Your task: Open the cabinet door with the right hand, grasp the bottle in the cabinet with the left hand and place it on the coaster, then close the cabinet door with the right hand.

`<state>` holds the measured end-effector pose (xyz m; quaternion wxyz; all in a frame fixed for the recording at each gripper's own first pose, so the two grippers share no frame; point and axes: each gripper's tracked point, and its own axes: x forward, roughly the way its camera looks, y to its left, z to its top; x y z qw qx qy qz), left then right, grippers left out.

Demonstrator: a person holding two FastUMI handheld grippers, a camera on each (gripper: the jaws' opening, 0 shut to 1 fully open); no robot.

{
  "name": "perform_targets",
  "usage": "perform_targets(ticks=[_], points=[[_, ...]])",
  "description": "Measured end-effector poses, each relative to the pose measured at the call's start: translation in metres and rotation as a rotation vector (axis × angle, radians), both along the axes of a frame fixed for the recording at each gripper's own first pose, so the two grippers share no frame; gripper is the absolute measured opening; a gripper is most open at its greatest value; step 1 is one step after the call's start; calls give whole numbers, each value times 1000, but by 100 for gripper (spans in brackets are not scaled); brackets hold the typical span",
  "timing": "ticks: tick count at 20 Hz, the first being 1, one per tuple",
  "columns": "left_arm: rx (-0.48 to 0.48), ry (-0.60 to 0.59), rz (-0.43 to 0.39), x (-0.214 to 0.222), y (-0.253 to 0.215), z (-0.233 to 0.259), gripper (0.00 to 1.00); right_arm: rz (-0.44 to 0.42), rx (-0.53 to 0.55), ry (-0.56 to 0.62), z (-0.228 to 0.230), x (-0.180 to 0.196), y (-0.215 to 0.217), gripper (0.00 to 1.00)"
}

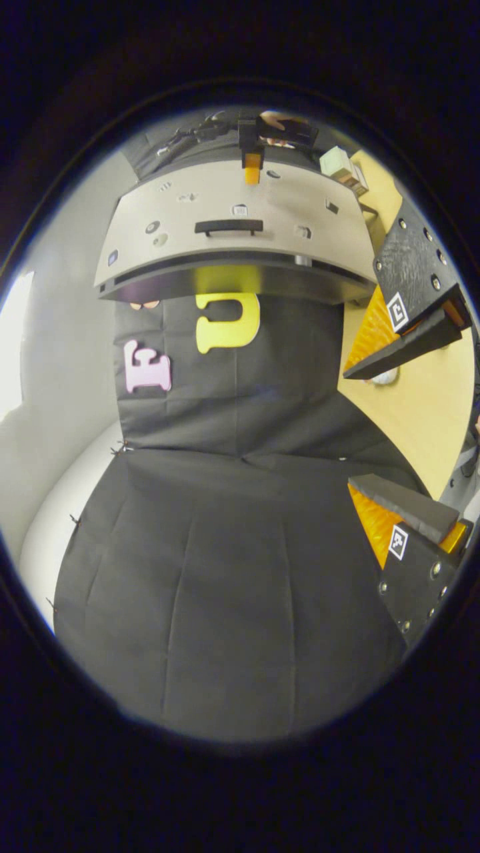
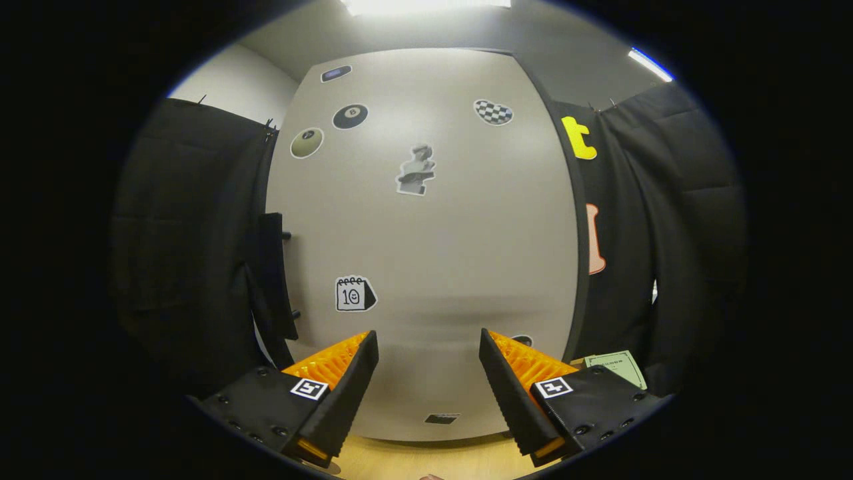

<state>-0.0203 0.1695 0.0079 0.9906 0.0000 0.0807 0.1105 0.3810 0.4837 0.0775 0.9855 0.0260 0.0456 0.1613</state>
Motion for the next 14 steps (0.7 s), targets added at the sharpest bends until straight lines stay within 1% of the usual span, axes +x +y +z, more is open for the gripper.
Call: perform_targets(ticks=[6,10,14], points=[[-24,-41,-174,55,-88,13,87,-98,-8,-48,19,-36,-91,97],[-44,-60,-274,72,-146,21,89,-178,6,-60,22,-56,-152,97],[-59,-80,-356,84,-197,28,89,-265,-13,-81,22,-81,-212,97]])
